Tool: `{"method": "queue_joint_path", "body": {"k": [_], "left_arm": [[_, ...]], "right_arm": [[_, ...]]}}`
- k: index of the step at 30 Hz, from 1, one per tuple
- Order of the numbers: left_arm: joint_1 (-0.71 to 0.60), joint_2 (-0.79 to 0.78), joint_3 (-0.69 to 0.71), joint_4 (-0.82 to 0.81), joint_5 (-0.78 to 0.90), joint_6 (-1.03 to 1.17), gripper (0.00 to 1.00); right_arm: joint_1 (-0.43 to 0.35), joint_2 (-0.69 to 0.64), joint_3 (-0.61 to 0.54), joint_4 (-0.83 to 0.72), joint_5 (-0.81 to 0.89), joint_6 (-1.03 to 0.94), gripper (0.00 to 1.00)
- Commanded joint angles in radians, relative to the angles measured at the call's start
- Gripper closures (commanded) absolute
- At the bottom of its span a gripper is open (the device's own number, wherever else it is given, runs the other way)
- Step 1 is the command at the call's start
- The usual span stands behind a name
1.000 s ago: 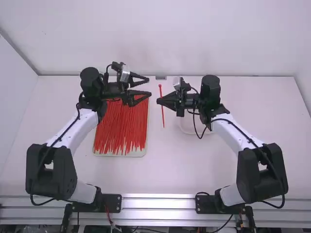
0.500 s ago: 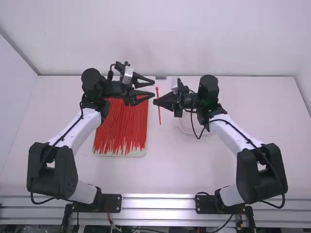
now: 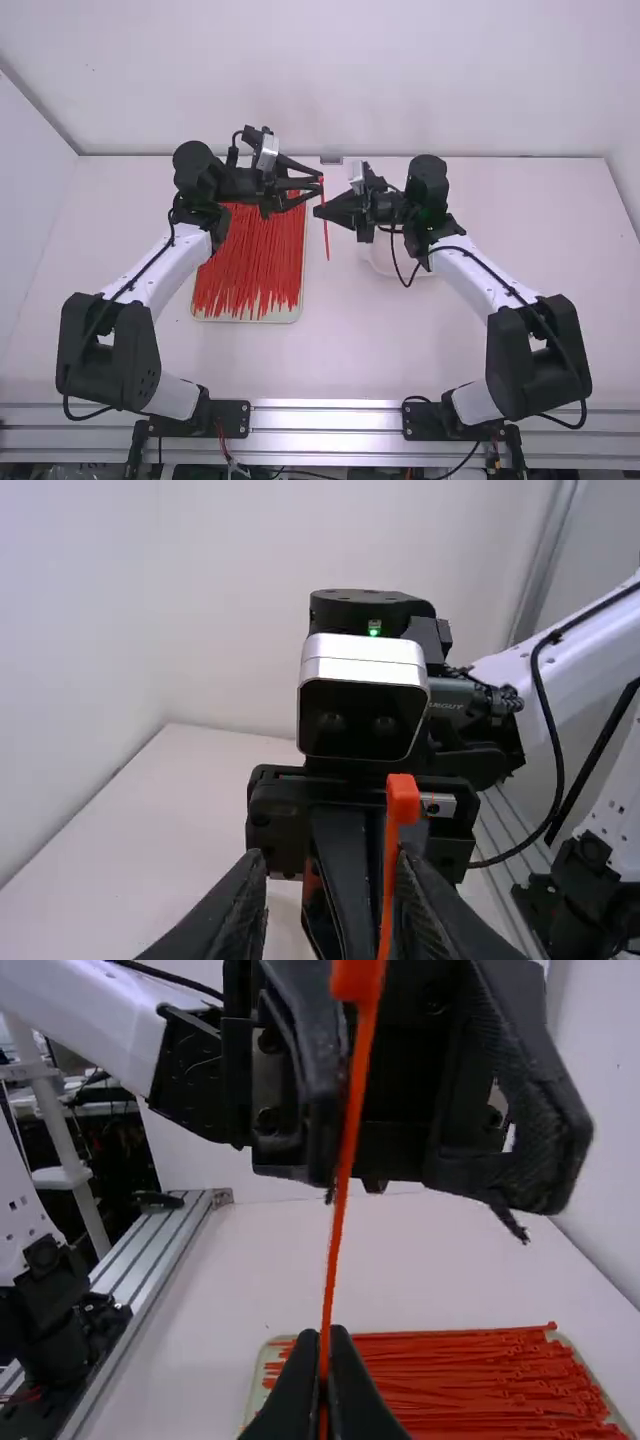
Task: Fasten the cable tie
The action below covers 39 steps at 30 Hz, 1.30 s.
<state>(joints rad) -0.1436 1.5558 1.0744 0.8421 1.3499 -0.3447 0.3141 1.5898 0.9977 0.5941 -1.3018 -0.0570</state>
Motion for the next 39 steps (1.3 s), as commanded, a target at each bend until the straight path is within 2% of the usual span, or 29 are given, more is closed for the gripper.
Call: {"method": "queue_joint_path", "body": {"k": [1,8,11,14,25,26,27,28,29,30,32,34,36,39], "left_arm": [[-0.014,-0.002,0.034,0.005,-0.007,-0.003,0.71],[-0.02,-0.002,0.034,0.009,0.0,-0.003,0.77],[-0.024,-0.002,0.034,0.008,-0.001,-0.003,0.91],[-0.021,-0.002,0.034,0.008,-0.004,-0.007,0.97],[-0.02,-0.002,0.036,0.04,-0.031,-0.052,0.98],[-0.02,-0.002,0.044,0.028,-0.031,-0.051,0.98],[-0.02,-0.002,0.048,0.024,-0.03,-0.051,0.98],[-0.02,-0.002,0.061,0.022,-0.029,-0.056,0.98],[-0.019,-0.002,0.073,0.02,-0.03,-0.063,0.98],[-0.019,-0.002,0.075,0.019,-0.03,-0.064,0.98],[-0.019,-0.002,0.111,0.014,-0.031,-0.095,0.98],[-0.019,-0.002,0.143,-0.012,-0.03,-0.103,0.98],[-0.019,-0.002,0.192,-0.073,-0.031,-0.103,0.98],[-0.019,-0.002,0.253,-0.156,-0.039,-0.101,0.98]], "right_arm": [[0.006,0.005,0.031,0.005,-0.01,0.007,1.0],[0.011,0.005,0.031,0.005,-0.01,0.007,1.0],[0.005,0.005,0.031,0.005,-0.01,0.008,1.0],[0.005,0.005,0.031,0.004,-0.011,0.008,1.0],[-0.001,0.005,0.031,0.005,-0.01,0.007,0.98],[-0.002,0.005,0.031,0.001,-0.01,0.007,0.89],[-0.004,0.005,0.031,-0.002,-0.011,0.007,0.84],[-0.013,0.005,0.031,-0.013,-0.01,0.008,0.68],[-0.015,0.005,0.031,-0.027,-0.01,0.007,0.57],[-0.016,0.005,0.031,-0.032,-0.01,0.006,0.56],[-0.024,0.005,0.026,-0.056,-0.011,-0.006,0.44],[-0.028,0.005,0.021,-0.077,-0.012,-0.038,0.42],[-0.031,0.005,0.021,-0.134,-0.011,-0.095,0.34],[-0.031,0.005,0.021,-0.183,-0.011,-0.136,0.32]]}}
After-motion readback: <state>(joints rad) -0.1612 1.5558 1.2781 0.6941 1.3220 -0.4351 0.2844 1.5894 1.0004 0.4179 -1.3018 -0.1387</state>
